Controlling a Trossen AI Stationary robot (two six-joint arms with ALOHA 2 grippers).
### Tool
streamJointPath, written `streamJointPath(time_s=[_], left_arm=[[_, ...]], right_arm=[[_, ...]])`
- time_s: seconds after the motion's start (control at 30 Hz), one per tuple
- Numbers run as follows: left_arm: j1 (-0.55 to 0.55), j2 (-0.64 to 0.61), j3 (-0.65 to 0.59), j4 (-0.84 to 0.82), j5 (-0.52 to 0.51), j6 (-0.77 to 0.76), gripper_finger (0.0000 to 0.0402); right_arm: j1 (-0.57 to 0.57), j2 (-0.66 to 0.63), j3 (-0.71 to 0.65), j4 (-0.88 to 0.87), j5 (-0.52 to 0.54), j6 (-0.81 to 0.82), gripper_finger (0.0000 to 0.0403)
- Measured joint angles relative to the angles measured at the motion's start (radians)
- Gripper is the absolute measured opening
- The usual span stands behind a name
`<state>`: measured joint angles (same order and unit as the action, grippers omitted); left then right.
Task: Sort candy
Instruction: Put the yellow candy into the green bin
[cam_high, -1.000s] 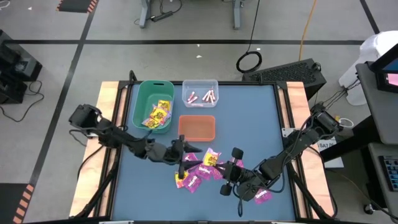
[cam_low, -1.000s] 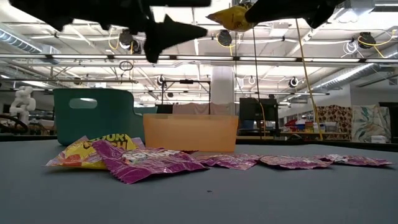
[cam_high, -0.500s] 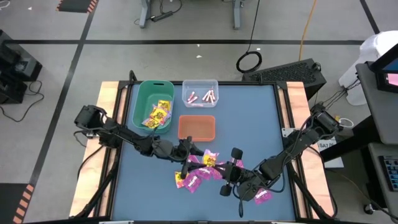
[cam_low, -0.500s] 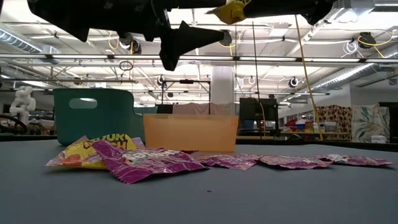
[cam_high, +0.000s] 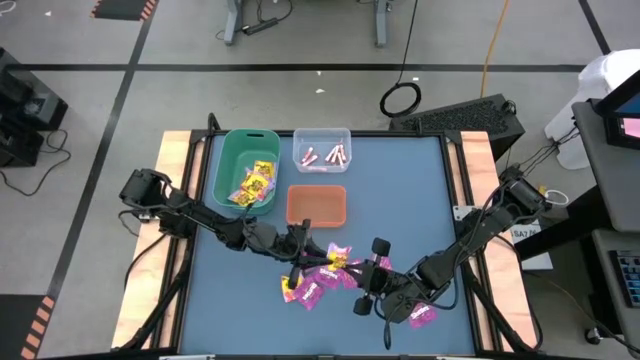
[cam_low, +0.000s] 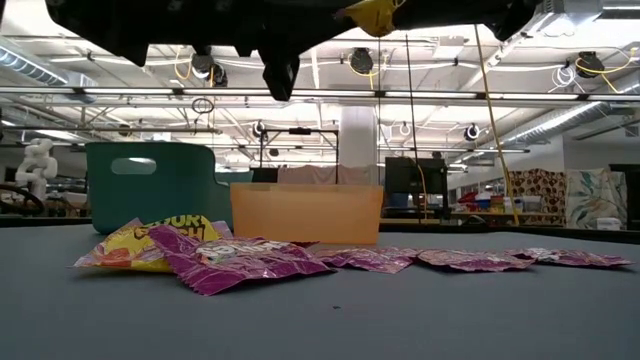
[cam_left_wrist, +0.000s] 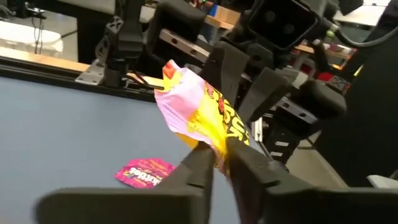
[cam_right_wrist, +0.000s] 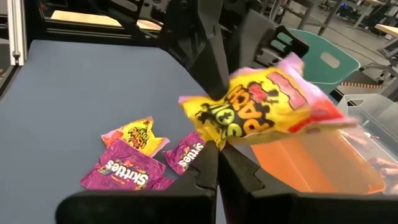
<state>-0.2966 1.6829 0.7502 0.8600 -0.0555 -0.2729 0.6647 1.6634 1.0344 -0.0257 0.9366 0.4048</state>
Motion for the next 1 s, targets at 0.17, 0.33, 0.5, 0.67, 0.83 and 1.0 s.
streamJointPath(time_s=[0.17, 0.33, 0.5, 0.67, 0.83, 1.0], left_arm=[[0.0, 0.0, 0.0, 0.0, 0.003, 0.025, 0.0009], [0.003, -0.033, -0.003, -0.045, 0.005, 0.047, 0.0012], [0.003, -0.126, -0.003, -0.192, 0.005, 0.072, 0.0012], [0.025, -0.291, -0.003, -0.484, -0.067, 0.088, 0.0012], [0.068, -0.504, -0.003, -0.888, -0.308, 0.097, 0.0012], [0.152, -0.678, -0.003, -1.172, -0.585, 0.07, 0.0012]], right_arm=[[0.0, 0.0, 0.0, -0.001, 0.002, 0.042, 0.0007], [0.003, 0.0, 0.0, -0.006, 0.001, 0.097, 0.0052], [0.005, 0.0, 0.0, -0.037, 0.003, 0.138, 0.011], [0.005, 0.0, 0.0, -0.07, -0.002, 0.167, 0.0148], [0.005, 0.0, 0.0, -0.07, -0.072, 0.163, 0.0161], [0.005, 0.0, 0.0, -0.07, -0.081, 0.16, 0.0162]])
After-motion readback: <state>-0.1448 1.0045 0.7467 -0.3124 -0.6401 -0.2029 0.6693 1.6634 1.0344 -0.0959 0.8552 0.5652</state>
